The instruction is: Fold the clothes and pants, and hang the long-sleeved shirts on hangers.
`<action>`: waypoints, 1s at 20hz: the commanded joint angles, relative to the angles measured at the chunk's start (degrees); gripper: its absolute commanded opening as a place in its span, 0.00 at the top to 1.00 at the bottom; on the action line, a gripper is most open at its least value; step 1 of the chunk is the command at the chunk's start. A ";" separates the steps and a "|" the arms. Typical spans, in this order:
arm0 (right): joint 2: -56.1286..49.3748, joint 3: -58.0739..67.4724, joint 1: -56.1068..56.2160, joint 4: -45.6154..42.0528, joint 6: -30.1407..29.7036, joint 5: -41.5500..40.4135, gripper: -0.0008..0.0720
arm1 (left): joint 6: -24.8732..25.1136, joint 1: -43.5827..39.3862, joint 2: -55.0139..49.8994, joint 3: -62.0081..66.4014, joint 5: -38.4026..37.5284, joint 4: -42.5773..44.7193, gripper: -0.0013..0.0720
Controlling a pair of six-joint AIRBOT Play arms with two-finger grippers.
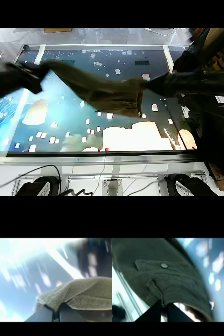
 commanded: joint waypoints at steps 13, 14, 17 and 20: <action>4.15 -25.24 0.04 -3.02 16.57 -19.08 0.93 | -4.37 -4.26 -7.67 -13.14 -3.82 0.66 0.97; 1.68 -28.50 0.04 -2.97 16.57 -25.83 0.93 | -3.85 -6.43 -12.00 -15.19 0.09 0.66 0.97; -6.12 -31.95 0.02 -4.74 16.52 -39.71 0.93 | -4.07 -11.30 -23.39 -16.13 8.46 0.13 0.97; -10.78 -31.95 -0.50 -14.38 16.52 -40.06 0.93 | -6.05 -13.68 -29.92 -16.22 4.48 0.42 0.97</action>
